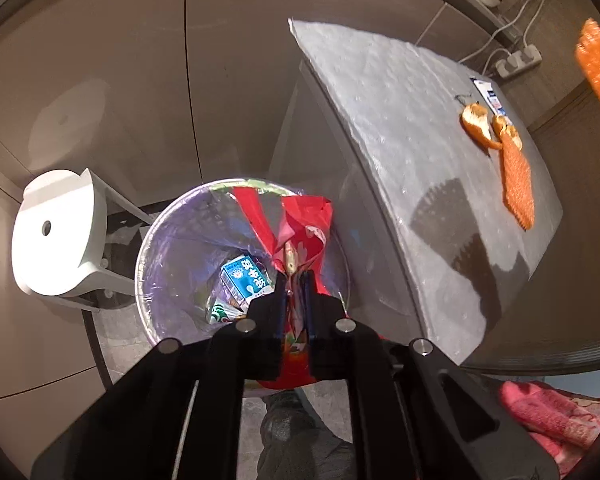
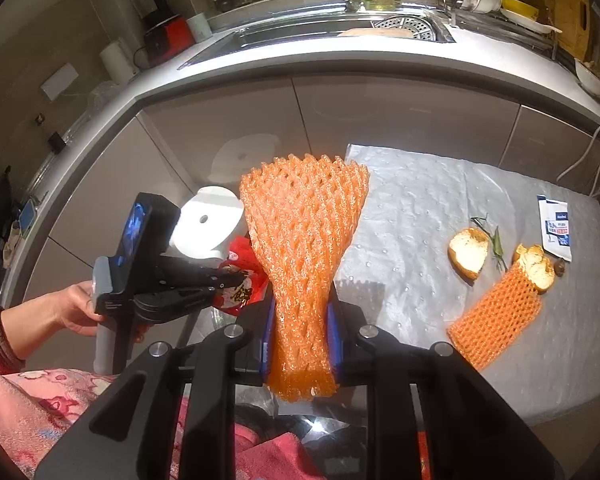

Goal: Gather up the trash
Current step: 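Carry the snack bag over the bin and open the left tool, then move the orange fruit net over the bin and open the right tool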

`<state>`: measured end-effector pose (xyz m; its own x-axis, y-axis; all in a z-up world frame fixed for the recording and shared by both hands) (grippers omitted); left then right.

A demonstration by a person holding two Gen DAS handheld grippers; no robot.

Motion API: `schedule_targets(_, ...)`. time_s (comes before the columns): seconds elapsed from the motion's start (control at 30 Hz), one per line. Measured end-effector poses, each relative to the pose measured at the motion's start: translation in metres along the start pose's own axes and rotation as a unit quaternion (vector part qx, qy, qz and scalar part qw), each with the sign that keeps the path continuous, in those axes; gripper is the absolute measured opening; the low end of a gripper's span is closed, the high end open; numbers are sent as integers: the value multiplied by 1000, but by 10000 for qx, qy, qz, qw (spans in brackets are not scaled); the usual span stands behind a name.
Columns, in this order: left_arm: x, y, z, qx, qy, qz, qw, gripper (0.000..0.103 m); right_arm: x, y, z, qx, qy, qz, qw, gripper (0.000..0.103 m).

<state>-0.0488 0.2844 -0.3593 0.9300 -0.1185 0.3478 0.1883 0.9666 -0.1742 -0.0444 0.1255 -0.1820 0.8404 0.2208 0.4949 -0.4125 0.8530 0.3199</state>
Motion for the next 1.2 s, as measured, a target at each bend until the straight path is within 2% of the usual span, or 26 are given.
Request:
schedule_targets(0.03,-3,1,-10,9,96,-58,9999,22,-1,-3,2,-61,-2,-37,10000,22)
schedule_targets(0.07,-6,3,-17,69,159,-95,9998,36,-2,-7,4,-118,-7,-74,9999,22)
schedule_targets(0.1,-8,5,-23,106,201,-117,9997,40,-4,-10,5,-173,-13,-106,9998,22)
schedule_targets(0.3,-15,12,-42,86,361,-85,9993,48,-10,-21,10,-355,-15,-240,9991,22)
schedule_targets(0.5,-12,17,-34,150,285,0,9995,49,-9,-14,8,-294,19,-171,9994,22)
schedule_targets(0.63,-2,16,1,179,-10,149,9997,49,-8,-1,-2,-115,79,-13,9999,22)
schedule_targets(0.8,19,9,82,419,-734,331,9959,74,-14,17,-28,166,303,112,9993,22)
schedule_targets(0.9,28,6,128,661,-1108,374,9909,81,-19,30,-50,321,488,214,9981,22)
schedule_targets(1.03,28,6,169,1010,-1252,448,9860,94,-27,50,-85,548,760,378,9949,22)
schedule_targets(1.2,12,18,195,1399,-1278,664,9796,95,-40,75,-141,692,1195,527,9890,22)
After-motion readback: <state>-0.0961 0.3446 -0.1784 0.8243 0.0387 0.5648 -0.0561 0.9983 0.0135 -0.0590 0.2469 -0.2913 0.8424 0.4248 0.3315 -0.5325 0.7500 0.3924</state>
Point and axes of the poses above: each gripper's, at about its wrist camera, not at the fingertips, and z roughly against the way its jaws point, y to its left, x to its top, the point moved 9 cm from there along -z, roughly the way its jaws point, and after that the axes turned 10 degrees about -z, right-handed, at the moved point
